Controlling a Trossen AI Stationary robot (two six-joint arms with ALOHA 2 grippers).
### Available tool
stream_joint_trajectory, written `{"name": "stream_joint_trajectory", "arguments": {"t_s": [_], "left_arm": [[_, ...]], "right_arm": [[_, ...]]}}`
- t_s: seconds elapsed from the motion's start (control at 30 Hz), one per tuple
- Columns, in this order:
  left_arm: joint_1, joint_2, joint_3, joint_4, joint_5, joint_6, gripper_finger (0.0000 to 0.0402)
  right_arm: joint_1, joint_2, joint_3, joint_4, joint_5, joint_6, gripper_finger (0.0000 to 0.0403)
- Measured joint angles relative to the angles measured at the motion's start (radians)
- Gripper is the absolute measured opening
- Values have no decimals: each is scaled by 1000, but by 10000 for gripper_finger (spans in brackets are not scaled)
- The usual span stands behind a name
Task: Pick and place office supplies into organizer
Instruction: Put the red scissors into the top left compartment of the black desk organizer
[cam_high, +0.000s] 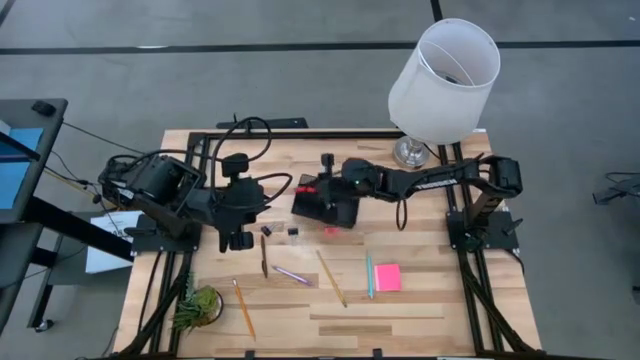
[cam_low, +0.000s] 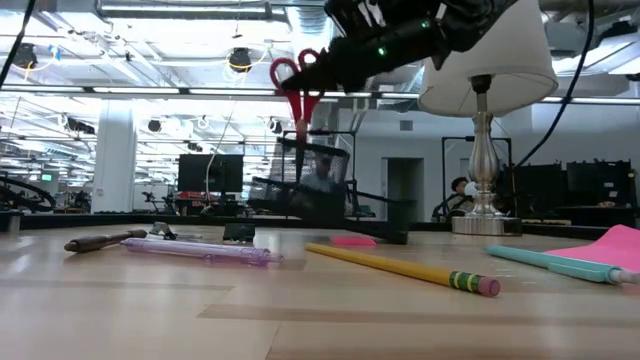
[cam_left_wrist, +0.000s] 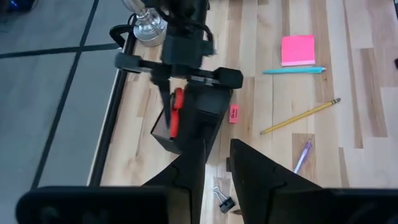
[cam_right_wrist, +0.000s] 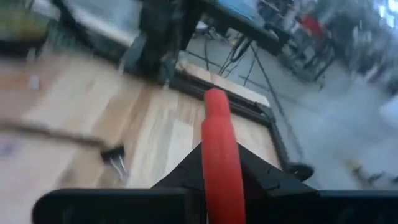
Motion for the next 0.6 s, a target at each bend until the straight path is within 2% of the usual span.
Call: {"name": "stream_joint_trajectory", "arguments": {"t_s": [0.1,0.3,0.43,0.6], "left_arm": [[0,0,0,0,19,-14,69],[0,0,0,0,25,-14,69],[0,0,0,0,25,-14,69],[0,0,0,0,25,-14,69]], "right_arm": [[-28,0,26,-35,-7,142,31],[-84,-2,32,-70,-44,284,25],[-107,1,29,-91,-114,386,47],[-118,2,29,-154,-124,404,41]]}}
